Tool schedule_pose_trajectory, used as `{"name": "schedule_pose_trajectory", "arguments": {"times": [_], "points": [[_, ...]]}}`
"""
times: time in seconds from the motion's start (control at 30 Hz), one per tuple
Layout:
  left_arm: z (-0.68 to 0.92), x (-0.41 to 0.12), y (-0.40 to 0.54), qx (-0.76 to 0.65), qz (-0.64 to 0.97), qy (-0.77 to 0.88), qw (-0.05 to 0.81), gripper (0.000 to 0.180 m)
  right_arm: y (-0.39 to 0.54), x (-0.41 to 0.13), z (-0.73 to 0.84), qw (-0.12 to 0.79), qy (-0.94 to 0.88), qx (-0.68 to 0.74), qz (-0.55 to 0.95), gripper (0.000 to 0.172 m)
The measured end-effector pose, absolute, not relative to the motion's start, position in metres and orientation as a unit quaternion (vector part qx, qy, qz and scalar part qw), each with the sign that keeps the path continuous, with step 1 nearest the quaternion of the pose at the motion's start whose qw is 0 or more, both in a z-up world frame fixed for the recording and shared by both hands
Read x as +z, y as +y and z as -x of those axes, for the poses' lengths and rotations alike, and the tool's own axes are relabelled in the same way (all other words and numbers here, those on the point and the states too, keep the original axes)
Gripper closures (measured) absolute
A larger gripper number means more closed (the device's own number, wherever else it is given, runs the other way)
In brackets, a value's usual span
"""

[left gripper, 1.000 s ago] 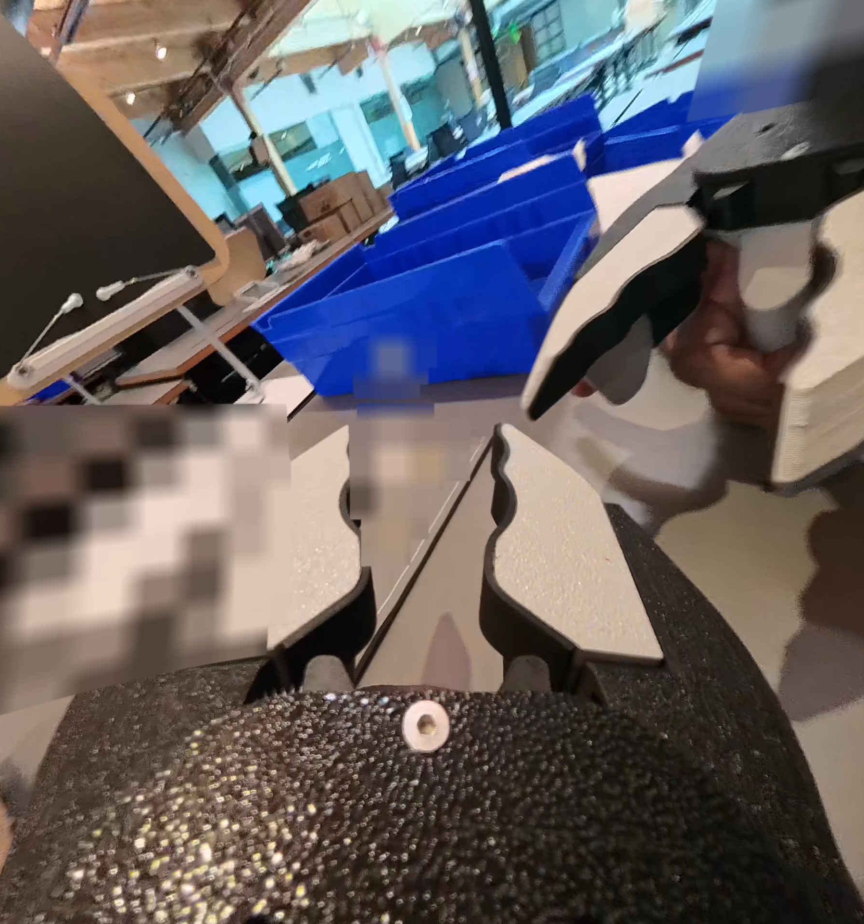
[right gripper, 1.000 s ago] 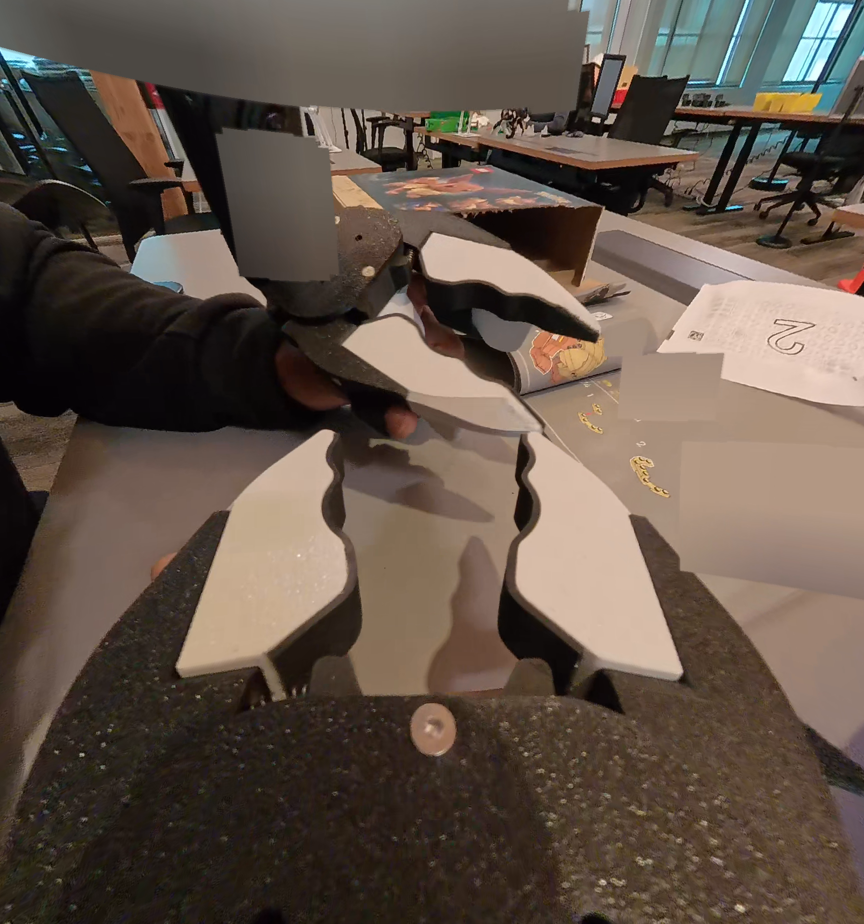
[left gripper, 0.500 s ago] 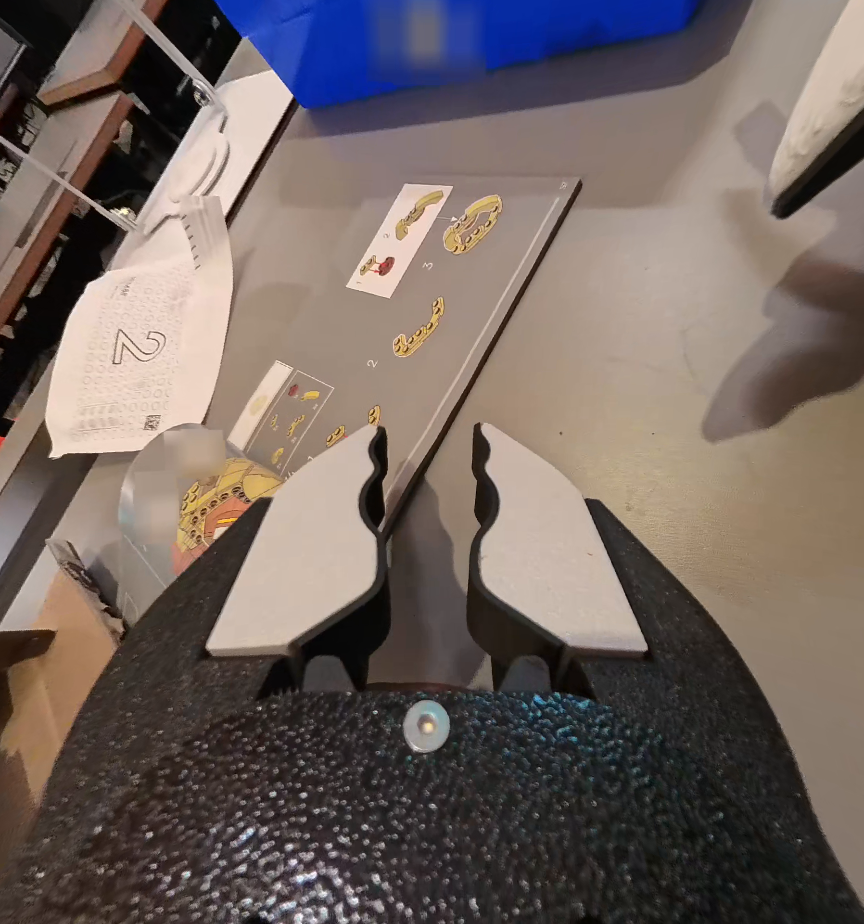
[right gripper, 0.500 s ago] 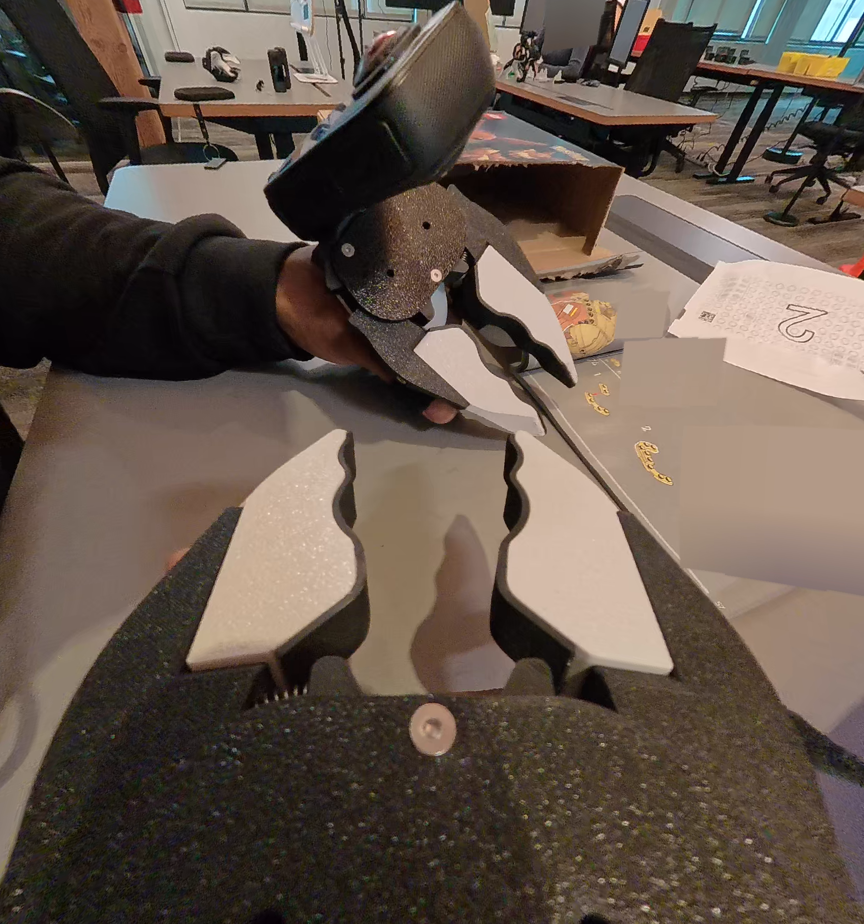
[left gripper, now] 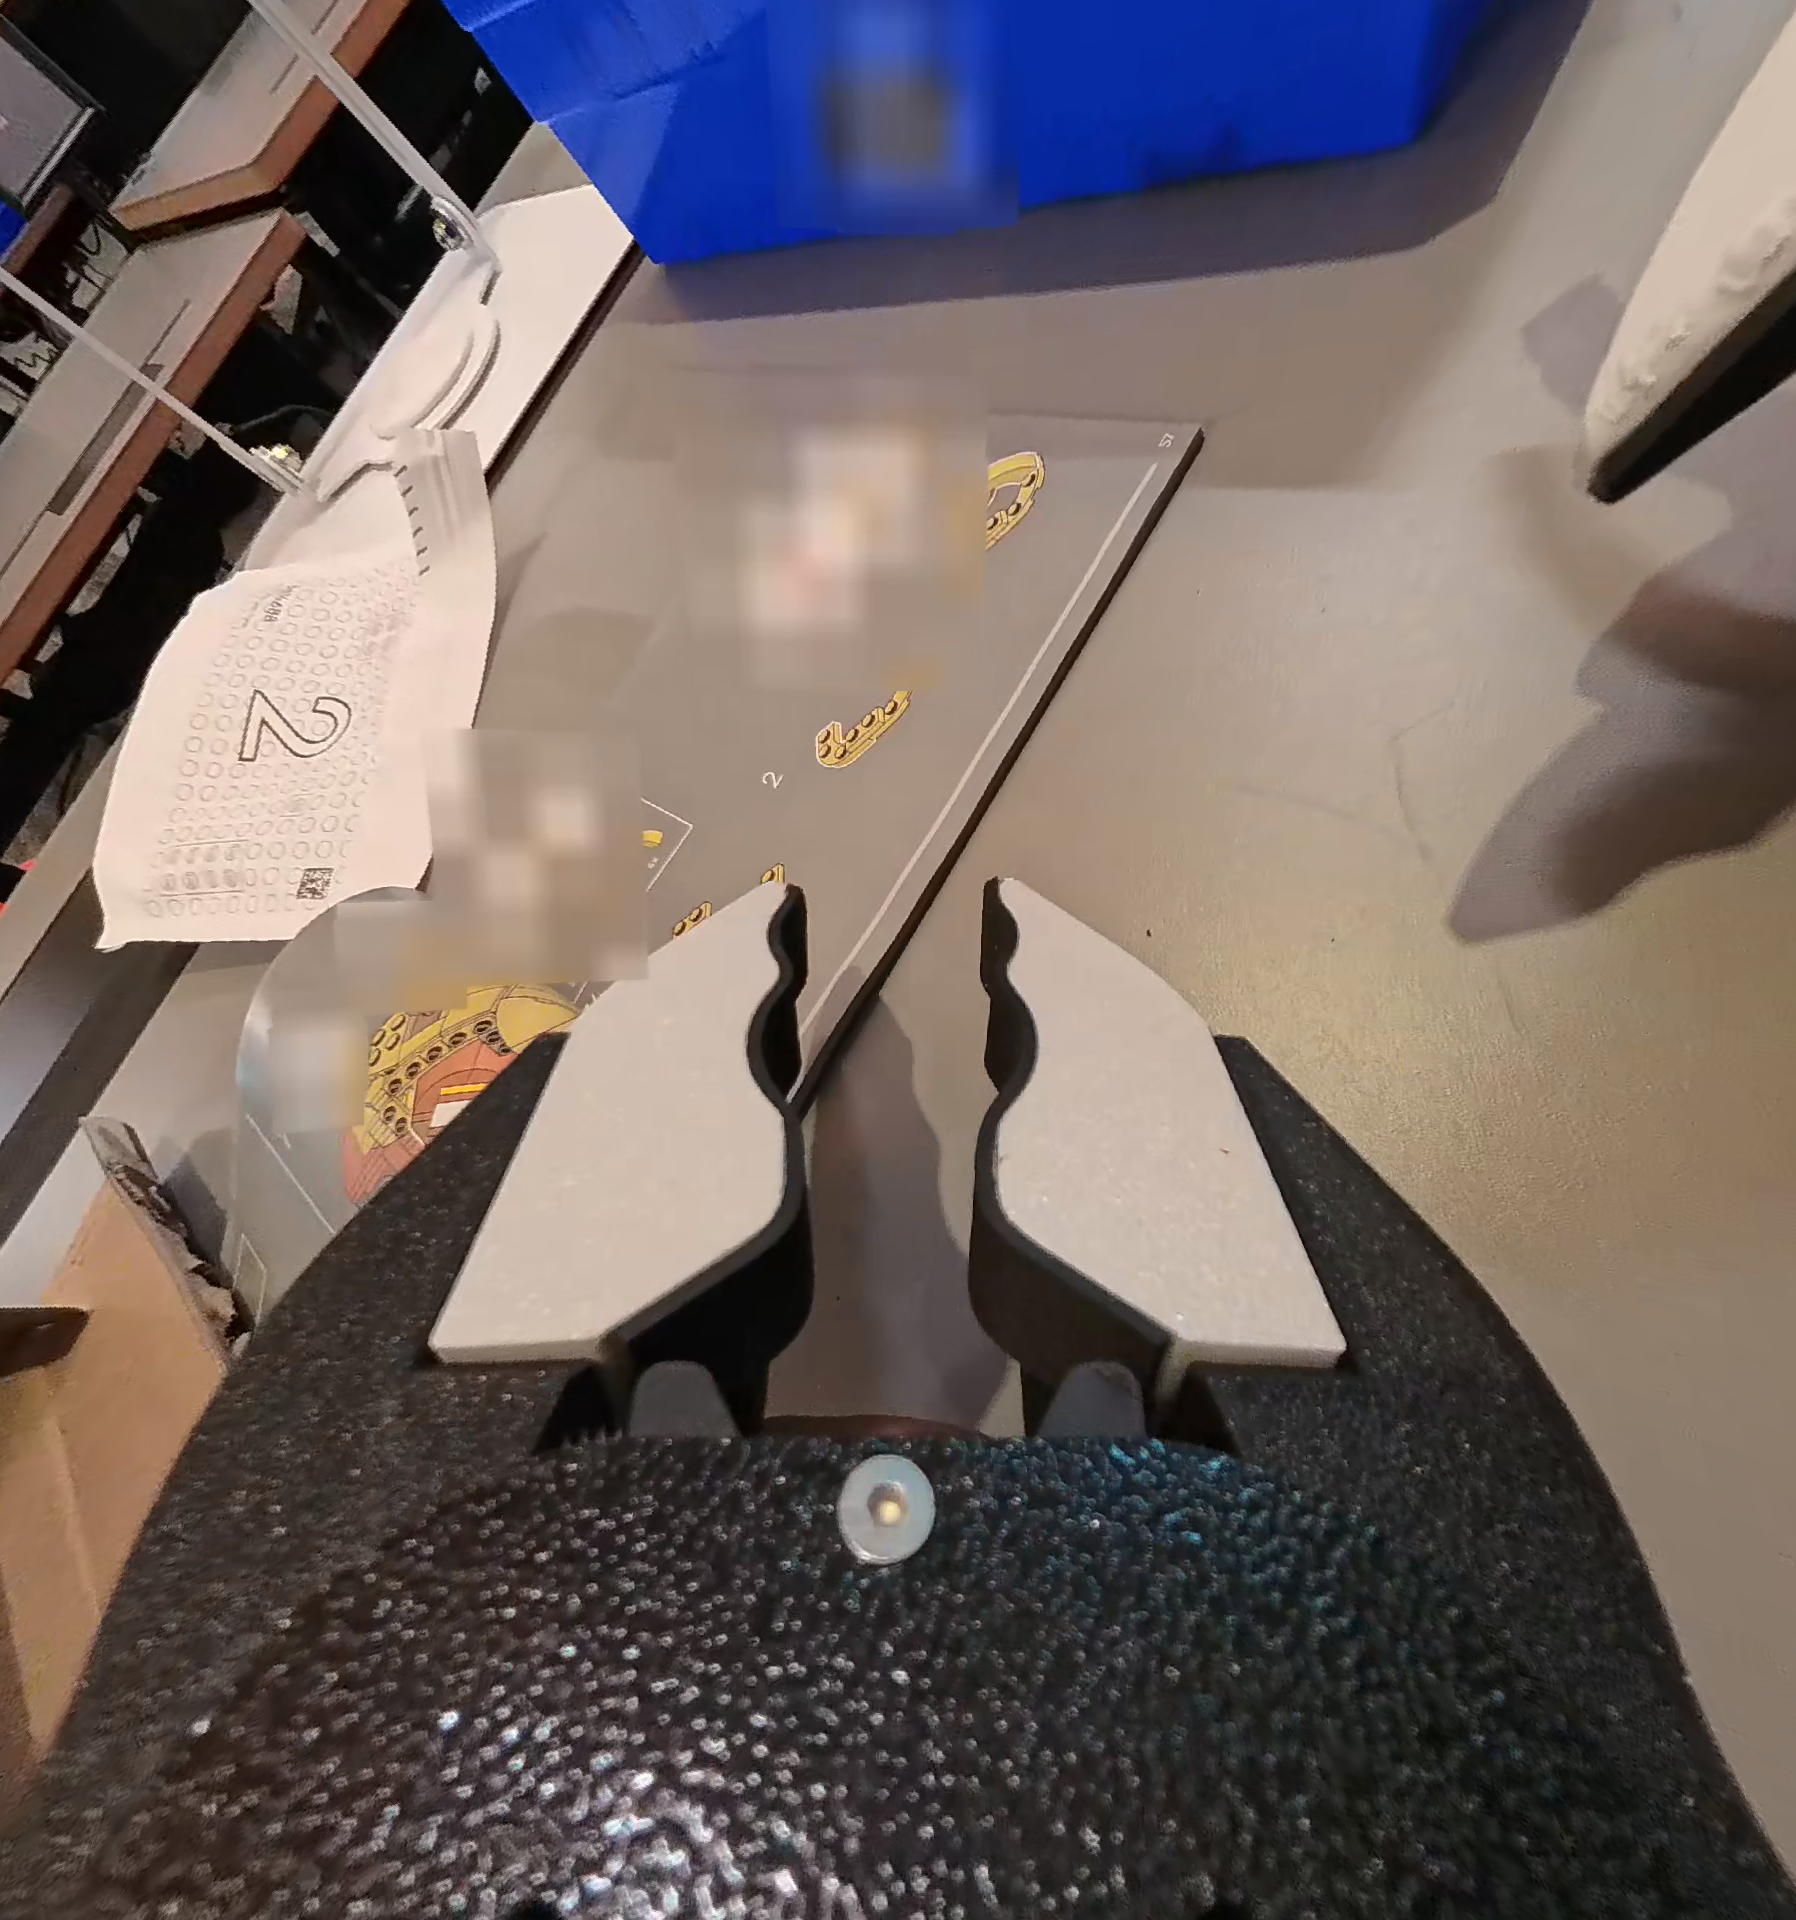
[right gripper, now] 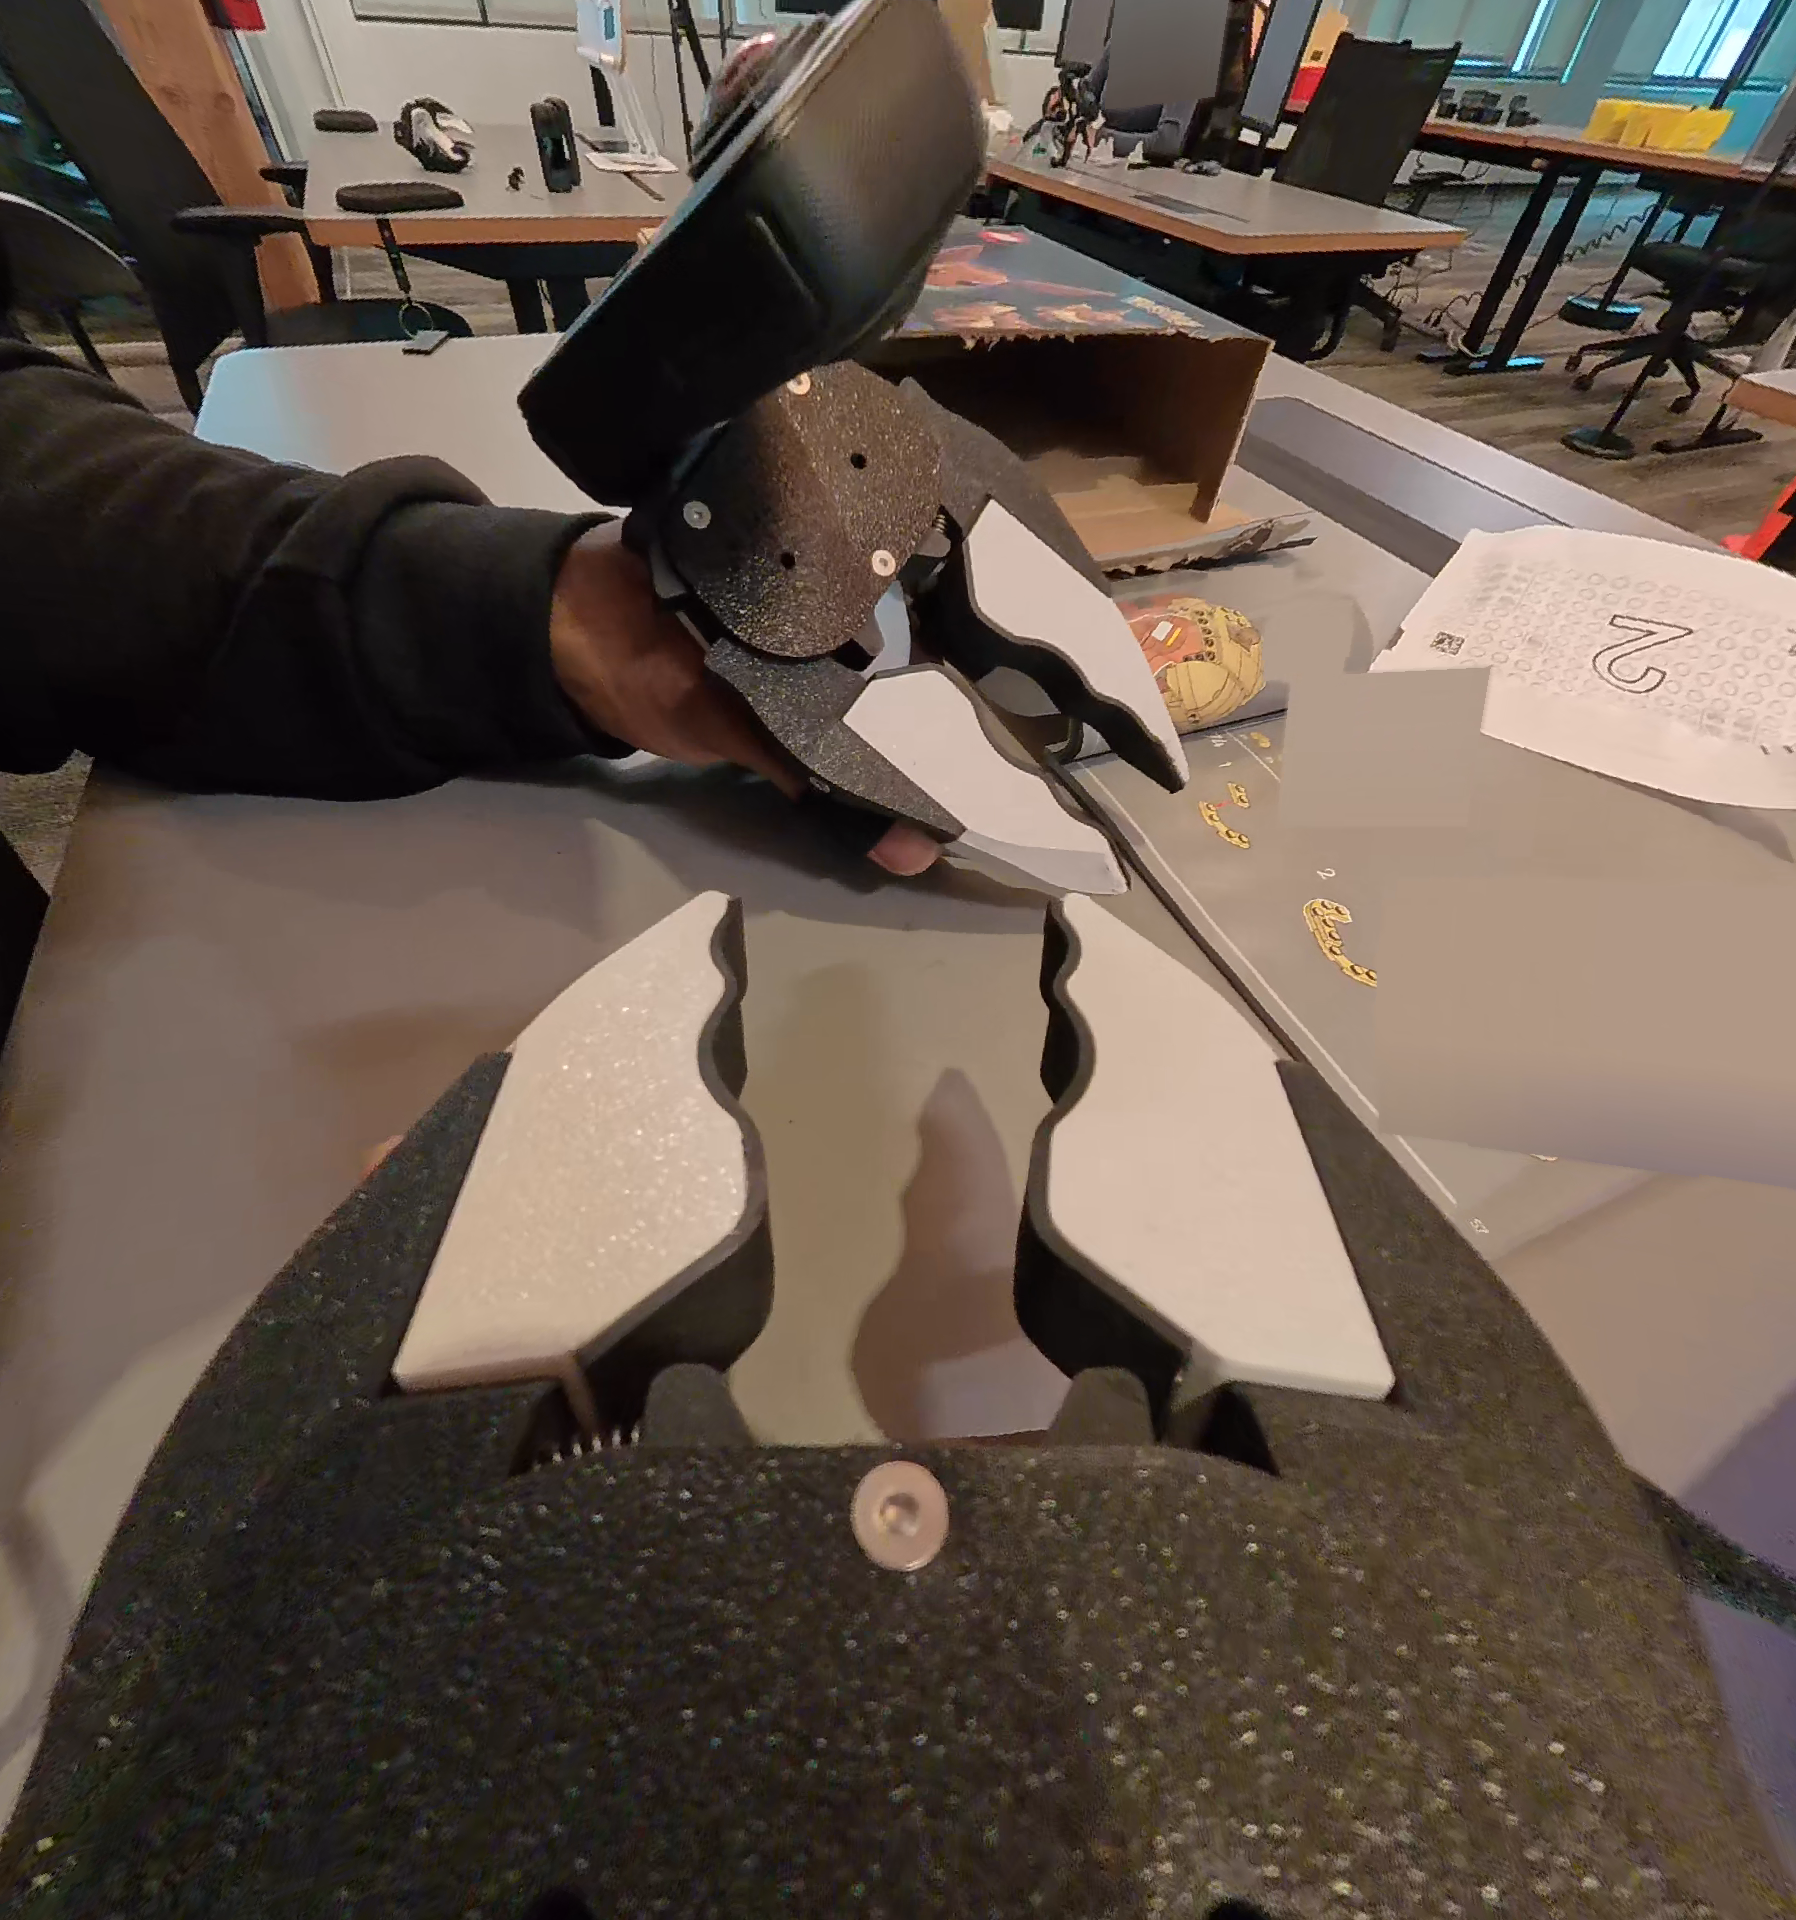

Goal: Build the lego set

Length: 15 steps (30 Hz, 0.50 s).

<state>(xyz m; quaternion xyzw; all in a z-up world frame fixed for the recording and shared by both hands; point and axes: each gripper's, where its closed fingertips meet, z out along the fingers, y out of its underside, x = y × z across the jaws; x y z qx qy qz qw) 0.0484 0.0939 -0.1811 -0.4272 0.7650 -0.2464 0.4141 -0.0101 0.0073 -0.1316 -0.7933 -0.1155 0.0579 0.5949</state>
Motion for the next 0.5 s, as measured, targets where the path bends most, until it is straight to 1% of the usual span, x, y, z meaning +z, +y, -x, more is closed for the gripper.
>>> {"name": "schedule_pose_trajectory", "arguments": {"times": [0.23, 0.4, 0.5], "points": [[-0.0485, -0.1802, 0.0944, -0.249, 0.428, 0.763, 0.416, 0.15, 0.0076, -0.1317, 0.0083, 0.595, -0.109, 0.055, 0.795, 0.118], [-0.0482, -0.1812, 0.0938, -0.246, 0.426, 0.765, 0.415, 0.15, 0.0083, -0.131, 0.0045, 0.597, -0.095, 0.055, 0.795, 0.116], [-0.0479, -0.1818, 0.0933, -0.244, 0.424, 0.767, 0.415, 0.151, 0.0084, -0.1307, 0.0036, 0.598, -0.091, 0.055, 0.795, 0.117]]}}
